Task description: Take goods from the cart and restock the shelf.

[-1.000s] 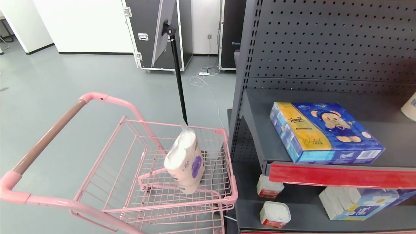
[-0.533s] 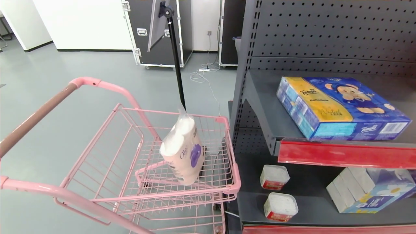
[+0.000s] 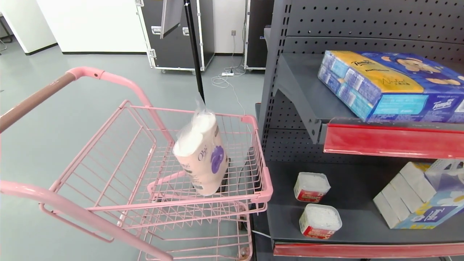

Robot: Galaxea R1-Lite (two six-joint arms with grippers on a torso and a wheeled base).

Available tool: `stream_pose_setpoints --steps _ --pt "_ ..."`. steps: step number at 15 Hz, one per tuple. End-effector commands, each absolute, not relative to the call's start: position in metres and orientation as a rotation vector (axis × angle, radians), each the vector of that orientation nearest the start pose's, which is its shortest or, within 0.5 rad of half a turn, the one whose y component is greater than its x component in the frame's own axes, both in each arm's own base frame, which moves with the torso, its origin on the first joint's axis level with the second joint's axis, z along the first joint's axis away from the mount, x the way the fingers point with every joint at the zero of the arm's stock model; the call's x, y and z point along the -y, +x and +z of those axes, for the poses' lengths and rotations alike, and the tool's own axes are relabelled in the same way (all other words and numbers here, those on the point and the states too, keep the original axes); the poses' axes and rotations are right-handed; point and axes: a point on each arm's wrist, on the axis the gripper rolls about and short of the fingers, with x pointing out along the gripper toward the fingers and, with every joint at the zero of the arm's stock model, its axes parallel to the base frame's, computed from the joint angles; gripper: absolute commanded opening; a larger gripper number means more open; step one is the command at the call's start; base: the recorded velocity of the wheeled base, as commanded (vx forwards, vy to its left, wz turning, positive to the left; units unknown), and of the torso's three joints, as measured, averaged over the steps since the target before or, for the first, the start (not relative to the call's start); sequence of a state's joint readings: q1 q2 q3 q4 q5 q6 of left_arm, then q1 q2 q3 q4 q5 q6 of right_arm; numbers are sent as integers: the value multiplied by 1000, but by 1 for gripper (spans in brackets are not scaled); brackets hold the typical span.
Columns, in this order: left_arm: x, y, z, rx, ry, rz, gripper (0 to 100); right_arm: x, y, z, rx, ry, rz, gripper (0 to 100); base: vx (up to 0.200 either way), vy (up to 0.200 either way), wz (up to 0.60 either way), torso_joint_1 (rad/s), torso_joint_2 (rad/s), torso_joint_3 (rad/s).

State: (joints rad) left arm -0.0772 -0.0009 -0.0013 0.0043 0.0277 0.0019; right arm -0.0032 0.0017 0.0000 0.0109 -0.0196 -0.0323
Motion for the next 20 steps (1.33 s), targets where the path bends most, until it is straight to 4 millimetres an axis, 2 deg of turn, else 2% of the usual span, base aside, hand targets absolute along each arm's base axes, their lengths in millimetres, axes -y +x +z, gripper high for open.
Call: stream_pose_setpoints --steps 1,2,3,4,5,6,7,10,11,13,17,20 --pt "-2 -23 76 -1 8 -69 100 0 -23 74 -13 -32 -23 100 0 0 0 -7 90 66" --pt "0 -26 86 45 6 -150 100 0 -23 75 -11 -32 -23 100 0 0 0 0 0 0" --pt "-1 -41 125 194 -23 -188 100 0 -23 74 -13 -32 -23 100 0 0 0 0 0 0" --pt "0 -36 173 165 -110 -235 100 0 -23 74 -13 -32 -23 100 0 0 0 0 0 0" --pt "0 -33 188 152 -138 -266 100 0 -23 74 -13 -32 -23 100 0 0 0 0 0 0" --pt "4 -9 202 43 -114 -339 100 0 -23 74 -13 -34 -21 100 0 0 0 0 0 0" --pt "7 12 205 -32 -106 -347 100 0 -23 74 -13 -34 -23 100 0 0 0 0 0 0" --pt "17 96 224 -82 -128 -367 100 0 -23 74 -13 -34 -23 100 0 0 0 0 0 0" --pt "27 128 222 -108 -115 -401 100 0 -23 75 -11 -32 -23 100 0 0 0 0 0 0" --pt "48 167 203 -192 -108 -446 100 0 -23 75 -11 -32 -23 100 0 0 0 0 0 0" --pt "82 203 164 -363 -79 -537 100 0 -23 75 -11 -31 -21 100 0 0 0 0 0 0" --pt "96 217 145 -418 -62 -570 100 0 -23 75 -11 -31 -23 100 0 0 0 0 0 0"
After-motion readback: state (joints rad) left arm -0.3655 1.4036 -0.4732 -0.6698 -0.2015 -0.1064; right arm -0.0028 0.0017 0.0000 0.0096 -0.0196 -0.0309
